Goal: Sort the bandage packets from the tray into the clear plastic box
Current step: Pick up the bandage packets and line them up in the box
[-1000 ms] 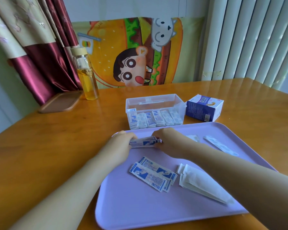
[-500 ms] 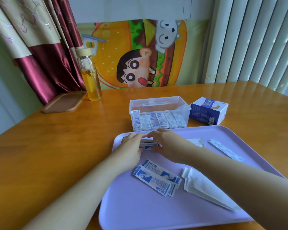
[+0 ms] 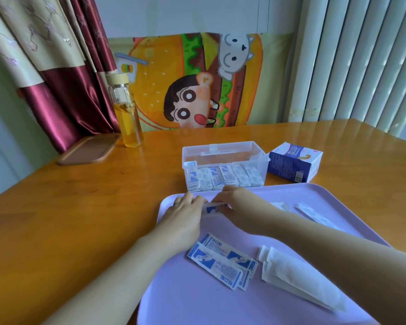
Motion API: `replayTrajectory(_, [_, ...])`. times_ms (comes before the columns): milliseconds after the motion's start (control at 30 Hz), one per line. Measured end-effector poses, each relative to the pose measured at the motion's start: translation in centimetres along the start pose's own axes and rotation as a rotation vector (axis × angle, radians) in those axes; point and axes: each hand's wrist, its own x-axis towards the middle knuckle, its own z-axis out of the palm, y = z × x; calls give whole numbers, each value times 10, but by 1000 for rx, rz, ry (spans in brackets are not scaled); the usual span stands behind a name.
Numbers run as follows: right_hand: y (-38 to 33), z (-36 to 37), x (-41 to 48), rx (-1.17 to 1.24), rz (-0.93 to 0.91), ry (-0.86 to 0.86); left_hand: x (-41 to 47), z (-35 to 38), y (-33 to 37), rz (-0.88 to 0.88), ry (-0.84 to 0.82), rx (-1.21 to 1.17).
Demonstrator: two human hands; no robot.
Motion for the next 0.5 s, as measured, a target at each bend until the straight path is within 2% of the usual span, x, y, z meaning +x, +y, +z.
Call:
replayTrajectory(133, [-4,-41,11,470,134,233,6,-36,9,29,147,-336])
replayTrajectory(233, [-10,-65,27,816,169,298,22,-60,17,46,300,-454])
replayTrajectory(300, [-11,-77,40,826,151,340,34,-70,22,36,399,-504])
replayTrajectory(400, [-5,-95,62,686,144,386,53,-81,25,15,472,-560])
replayTrajectory(500, [8,-104,83,563,190,347,69,-86,19,33,328,-551])
